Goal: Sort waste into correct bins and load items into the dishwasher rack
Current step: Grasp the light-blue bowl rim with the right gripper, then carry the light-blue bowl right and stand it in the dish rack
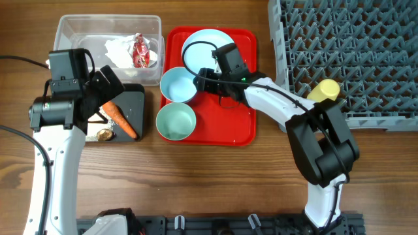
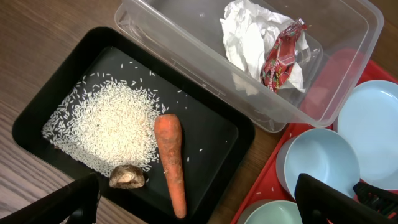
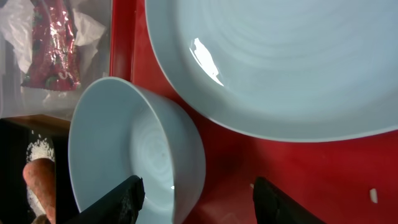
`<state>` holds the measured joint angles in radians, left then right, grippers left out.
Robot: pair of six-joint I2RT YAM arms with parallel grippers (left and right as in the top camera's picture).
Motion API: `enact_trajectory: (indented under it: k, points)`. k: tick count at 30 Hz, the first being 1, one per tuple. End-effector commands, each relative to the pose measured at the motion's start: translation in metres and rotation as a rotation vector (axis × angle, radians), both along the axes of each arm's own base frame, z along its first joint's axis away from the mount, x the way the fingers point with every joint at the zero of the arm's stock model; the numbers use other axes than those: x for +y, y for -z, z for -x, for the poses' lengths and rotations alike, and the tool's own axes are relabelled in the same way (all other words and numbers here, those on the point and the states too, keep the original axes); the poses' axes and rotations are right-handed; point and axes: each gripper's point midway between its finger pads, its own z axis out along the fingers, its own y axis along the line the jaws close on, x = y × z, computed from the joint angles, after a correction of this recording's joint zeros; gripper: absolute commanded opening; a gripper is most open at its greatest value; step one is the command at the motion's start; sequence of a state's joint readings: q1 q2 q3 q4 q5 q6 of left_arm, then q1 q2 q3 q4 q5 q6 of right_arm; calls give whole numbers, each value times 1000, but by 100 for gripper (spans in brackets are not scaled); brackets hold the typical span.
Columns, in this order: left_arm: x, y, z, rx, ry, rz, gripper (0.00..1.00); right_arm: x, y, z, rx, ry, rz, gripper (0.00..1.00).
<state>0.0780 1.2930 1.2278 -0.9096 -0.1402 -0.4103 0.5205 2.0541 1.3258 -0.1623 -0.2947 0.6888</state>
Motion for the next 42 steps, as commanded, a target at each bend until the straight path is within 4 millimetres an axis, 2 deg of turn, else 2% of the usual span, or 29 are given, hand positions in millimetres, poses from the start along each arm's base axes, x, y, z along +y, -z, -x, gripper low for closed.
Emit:
enact_trajectory:
  k: [1, 5, 7, 9, 14, 18, 22, 24, 27, 29, 31, 34, 37, 38, 39, 41, 42]
  points:
    - [0, -2, -1, -9, -14, 16, 100, 6, 5, -3, -11, 20, 16, 57]
    - [0, -2, -1, -8, -14, 16, 100, 18, 11, 13, 6, -8, 50, 49]
    - [0, -2, -1, -9, -14, 16, 100, 16, 11, 11, 0, 1, 58, 41]
    - [0, -2, -1, -9, -14, 16, 100, 16, 11, 10, -1, 5, 60, 25]
    - [0, -2, -1, -9, -14, 16, 100, 10, 11, 7, 14, 25, 70, 17]
    - [0, -2, -1, -9, -14, 16, 100, 1, 5, 2, 34, 37, 89, 4]
    - [0, -2, -1, -9, -14, 16, 100, -4, -2, 0, 40, 18, 122, 4]
    - [0, -2, -1, -9, -14, 16, 100, -4, -11, 1, 31, -29, 156, 4]
    - [0, -2, -1, -8, -14, 16, 100, -16, -26, -4, 2, -47, 252, 4]
    - [0, -2, -1, -9, -14, 16, 100, -33, -48, -13, -63, -36, 339, 4]
    - [0, -2, -1, -9, -14, 16, 100, -59, -83, -27, -152, 22, 440, 4]
    - [0, -2, -1, -8, -14, 16, 100, -118, -140, -48, -304, 167, 621, 4]
    - [0, -2, -1, -8, -14, 16, 100, -191, -186, -57, -402, 386, 832, 4]
    - [0, -2, -1, -9, -14, 16, 100, -221, -202, -61, -429, 460, 918, 4]
    - [0, -2, -1, -8, -14, 16, 100, -234, -208, -63, -439, 494, 954, 4]
    - [0, -2, -1, -9, -14, 16, 100, -277, -228, -73, -479, 603, 1067, 4]
    - [0, -2, -1, -9, -14, 16, 100, -288, -233, -79, -496, 628, 1094, 4]
